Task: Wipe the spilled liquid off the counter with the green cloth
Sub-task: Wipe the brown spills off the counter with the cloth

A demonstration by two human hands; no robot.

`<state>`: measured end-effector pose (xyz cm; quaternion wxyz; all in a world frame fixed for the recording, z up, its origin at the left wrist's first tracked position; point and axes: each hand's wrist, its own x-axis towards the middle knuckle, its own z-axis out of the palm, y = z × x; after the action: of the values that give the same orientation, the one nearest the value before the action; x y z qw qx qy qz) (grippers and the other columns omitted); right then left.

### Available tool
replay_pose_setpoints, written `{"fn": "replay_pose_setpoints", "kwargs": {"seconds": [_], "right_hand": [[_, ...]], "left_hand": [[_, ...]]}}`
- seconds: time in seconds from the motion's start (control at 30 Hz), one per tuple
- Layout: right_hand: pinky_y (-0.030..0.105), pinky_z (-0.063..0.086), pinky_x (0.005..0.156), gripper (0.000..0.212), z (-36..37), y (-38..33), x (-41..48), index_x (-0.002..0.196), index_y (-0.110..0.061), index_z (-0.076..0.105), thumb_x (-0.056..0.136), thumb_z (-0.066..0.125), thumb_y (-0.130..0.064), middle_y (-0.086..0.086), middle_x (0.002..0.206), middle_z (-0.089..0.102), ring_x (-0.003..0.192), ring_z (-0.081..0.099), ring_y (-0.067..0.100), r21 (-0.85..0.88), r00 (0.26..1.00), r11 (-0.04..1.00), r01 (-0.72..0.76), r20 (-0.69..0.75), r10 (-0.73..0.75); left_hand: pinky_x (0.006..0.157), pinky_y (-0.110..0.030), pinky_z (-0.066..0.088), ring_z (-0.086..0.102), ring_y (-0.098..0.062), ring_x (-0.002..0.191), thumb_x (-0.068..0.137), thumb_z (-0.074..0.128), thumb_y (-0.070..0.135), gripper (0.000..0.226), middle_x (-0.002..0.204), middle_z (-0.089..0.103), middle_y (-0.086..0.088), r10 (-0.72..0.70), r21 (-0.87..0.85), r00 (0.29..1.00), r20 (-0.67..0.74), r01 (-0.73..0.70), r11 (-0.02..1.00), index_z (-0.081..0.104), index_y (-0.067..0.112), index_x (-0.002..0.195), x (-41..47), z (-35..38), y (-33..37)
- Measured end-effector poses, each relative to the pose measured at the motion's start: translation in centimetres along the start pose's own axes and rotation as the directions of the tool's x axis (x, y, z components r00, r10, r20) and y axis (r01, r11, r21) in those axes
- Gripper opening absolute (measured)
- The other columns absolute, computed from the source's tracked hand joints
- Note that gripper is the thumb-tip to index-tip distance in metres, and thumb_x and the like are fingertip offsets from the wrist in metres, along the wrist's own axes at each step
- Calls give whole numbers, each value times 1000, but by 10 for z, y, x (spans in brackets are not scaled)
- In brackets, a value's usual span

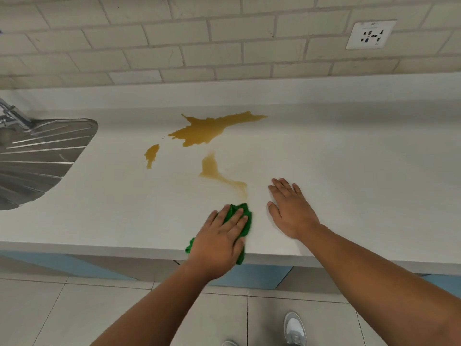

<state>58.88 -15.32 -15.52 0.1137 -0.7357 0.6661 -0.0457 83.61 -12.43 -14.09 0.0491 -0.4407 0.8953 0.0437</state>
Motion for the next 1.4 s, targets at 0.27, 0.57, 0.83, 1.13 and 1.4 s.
{"fn": "replay_pose_setpoints", "kwargs": {"seconds": [0.27,0.57,0.83,1.13,1.4], "right_hand": [[37,-4,124,79,3,1,-1,157,-14,18,90,-1,-52,1,166,6,152,-2,15,9,1000,1000,3,-12,-3],[34,-3,123,58,-1,4,-6,155,-10,21,105,25,-38,5,166,1,152,-2,17,143,998,989,43,-46,-37],[27,-2,121,52,-25,39,-32,154,-11,27,106,32,-29,4,165,11,151,8,18,185,997,980,76,-25,-73],[43,-5,123,84,-27,101,-72,157,-17,20,86,-5,-55,2,166,4,153,-5,19,-22,999,1000,17,39,-16],[44,-3,124,86,-37,140,-92,157,-15,20,84,-7,-52,3,166,6,153,-2,19,-14,999,1000,-15,36,15]], "left_hand": [[122,-41,14,9,-21,151,96,8,55,67,162,18,8,-392,-67,920,-5,391,918,20,27,156,-58,8,-146],[122,-48,11,3,-29,151,99,4,46,62,164,5,1,-473,-34,881,-5,473,881,7,22,157,8,-5,-49],[123,-42,1,-7,-18,151,102,15,50,58,162,5,10,42,-5,998,40,-42,999,12,30,156,4,-2,43],[121,-49,7,1,-29,151,98,1,49,66,165,6,4,-585,-5,810,35,586,811,10,22,158,-3,1,-20],[122,-51,1,-8,-30,151,100,4,47,62,165,-2,0,-239,-28,971,35,240,970,1,22,157,86,-10,166]]}}
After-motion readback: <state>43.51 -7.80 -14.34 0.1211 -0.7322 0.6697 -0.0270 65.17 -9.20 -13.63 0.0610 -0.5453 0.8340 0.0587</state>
